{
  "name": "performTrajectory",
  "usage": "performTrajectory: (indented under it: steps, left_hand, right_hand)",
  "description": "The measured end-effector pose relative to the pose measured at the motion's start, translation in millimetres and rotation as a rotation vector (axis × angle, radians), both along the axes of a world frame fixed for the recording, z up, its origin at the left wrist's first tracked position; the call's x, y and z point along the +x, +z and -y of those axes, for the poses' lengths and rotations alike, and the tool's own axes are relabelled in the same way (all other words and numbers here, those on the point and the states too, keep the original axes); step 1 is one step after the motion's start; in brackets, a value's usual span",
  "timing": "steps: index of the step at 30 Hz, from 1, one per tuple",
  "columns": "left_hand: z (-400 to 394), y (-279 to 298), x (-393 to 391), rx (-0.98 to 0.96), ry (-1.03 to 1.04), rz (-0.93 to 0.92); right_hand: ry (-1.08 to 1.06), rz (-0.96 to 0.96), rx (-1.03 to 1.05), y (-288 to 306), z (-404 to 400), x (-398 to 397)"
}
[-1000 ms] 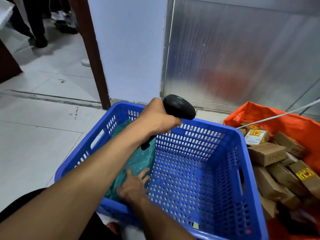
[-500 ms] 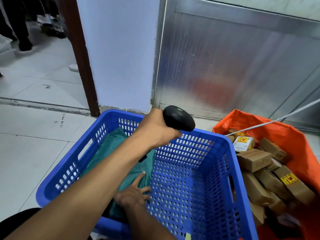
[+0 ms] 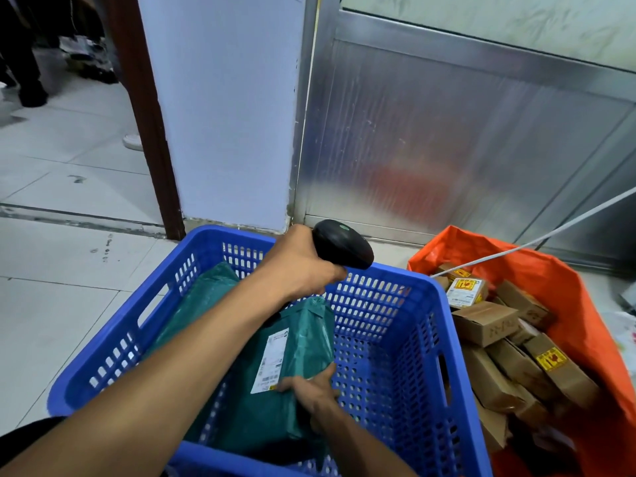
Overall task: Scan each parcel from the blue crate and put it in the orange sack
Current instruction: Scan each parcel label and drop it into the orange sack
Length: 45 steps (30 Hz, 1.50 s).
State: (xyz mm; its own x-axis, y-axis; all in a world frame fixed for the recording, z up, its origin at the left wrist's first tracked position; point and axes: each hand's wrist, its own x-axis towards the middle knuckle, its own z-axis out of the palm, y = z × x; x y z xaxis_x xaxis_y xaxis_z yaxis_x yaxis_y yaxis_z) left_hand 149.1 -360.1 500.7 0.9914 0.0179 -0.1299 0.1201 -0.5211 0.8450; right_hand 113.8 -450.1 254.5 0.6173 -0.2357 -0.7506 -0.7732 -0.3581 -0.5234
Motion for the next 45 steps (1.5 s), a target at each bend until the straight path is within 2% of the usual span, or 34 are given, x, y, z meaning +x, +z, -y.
performTrajectory:
  steps: [5, 13, 18, 24, 28, 34, 38, 45]
  left_hand:
    - [-2, 1, 1, -0.031, 0.01, -0.011]
    - [-2, 1, -1, -0.042, 0.034, -0.006]
    - [2, -1, -1, -0.07, 0.034, 0.014]
    - [9, -2, -5, -0.046, 0.007, 0.099]
    - [15, 0, -10, -0.064, -0.08, 0.114]
    - [22, -7, -14, -0.006, -0.216, 0.087]
    - [23, -13, -17, 0.048, -0.212, 0.057]
    - [20, -20, -17, 0.098, -0.158, 0.014]
  right_hand:
    - [-0.063, 0.104, 0.08, 19, 22, 14]
    - [-0.019, 0.224, 0.142, 66, 79, 45]
    - [0.037, 0.281, 0.187, 148, 115, 29]
    - [0.124, 0.251, 0.14, 202, 169, 24]
    - [0.14, 0.228, 0.176, 216, 197, 22]
    - [0.091, 0.394, 0.124, 223, 208, 31]
    - [0.055, 0.447, 0.144, 222, 213, 39]
    - [0.042, 0.435, 0.145, 222, 225, 48]
